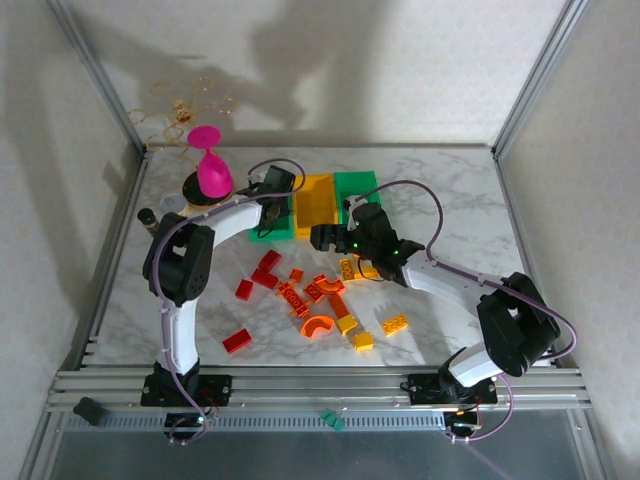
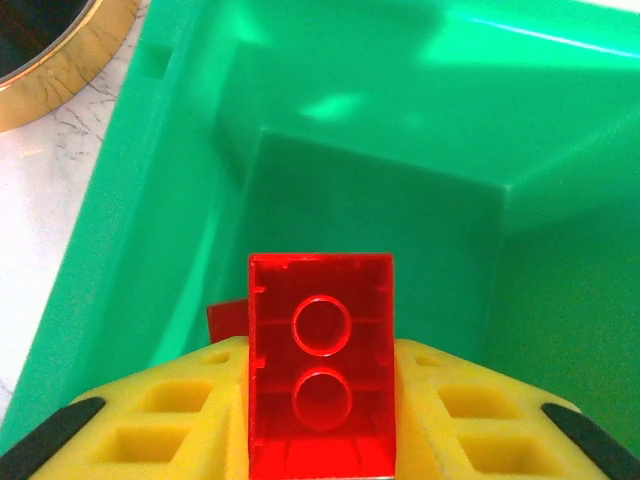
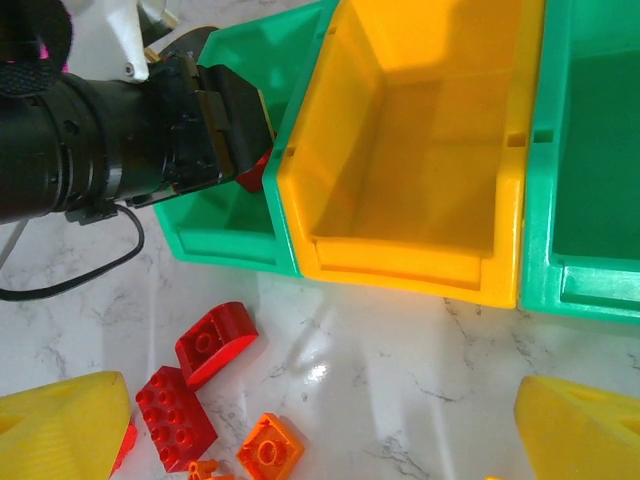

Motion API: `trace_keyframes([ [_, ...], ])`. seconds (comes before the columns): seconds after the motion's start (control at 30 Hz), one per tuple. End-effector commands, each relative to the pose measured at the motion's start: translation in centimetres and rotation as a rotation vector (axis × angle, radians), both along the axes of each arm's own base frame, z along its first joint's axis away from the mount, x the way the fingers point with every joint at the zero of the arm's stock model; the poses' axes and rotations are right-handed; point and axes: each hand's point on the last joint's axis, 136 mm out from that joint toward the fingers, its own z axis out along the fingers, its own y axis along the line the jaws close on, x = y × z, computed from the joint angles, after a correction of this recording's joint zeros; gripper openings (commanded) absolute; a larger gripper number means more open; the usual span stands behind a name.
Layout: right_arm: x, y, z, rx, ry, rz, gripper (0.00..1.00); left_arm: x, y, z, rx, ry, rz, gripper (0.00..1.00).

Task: Sort the legos into containers by color
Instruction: Place the lego in the container, then pick up the lego from the center of the table.

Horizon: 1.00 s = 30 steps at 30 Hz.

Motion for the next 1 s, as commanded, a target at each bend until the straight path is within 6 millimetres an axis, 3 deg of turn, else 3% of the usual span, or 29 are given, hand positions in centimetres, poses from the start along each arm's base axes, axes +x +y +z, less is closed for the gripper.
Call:
trace_keyframes([
  [0.0,0.5,0.0,1.0,0.010,-0.029,-0.010,0.99,0.3,1.1,0.0,0.050,0.025,0.014,0.39],
  [0.13,0.4,0.0,1.3,0.008,-0.041,-0.003,0.99,0.2,0.8,0.9,0.033,0.012,0.003,0.47],
  [0.43,0.2,0.3,1.6,0.013,-0.038,0.018,0.99,-1.8,-0.2,3.7,-0.031,-0.027,-0.037,0.49],
  [0.7,-0.5,0.2,1.2,0.004,-0.015,0.038,0.99,-5.7,-0.4,5.1,-0.100,-0.042,-0.071,0.49],
  [0.97,-2.5,0.6,-1.8,0.004,0.095,0.072,0.99,-10.7,-0.5,4.8,-0.128,-0.016,-0.114,0.50],
])
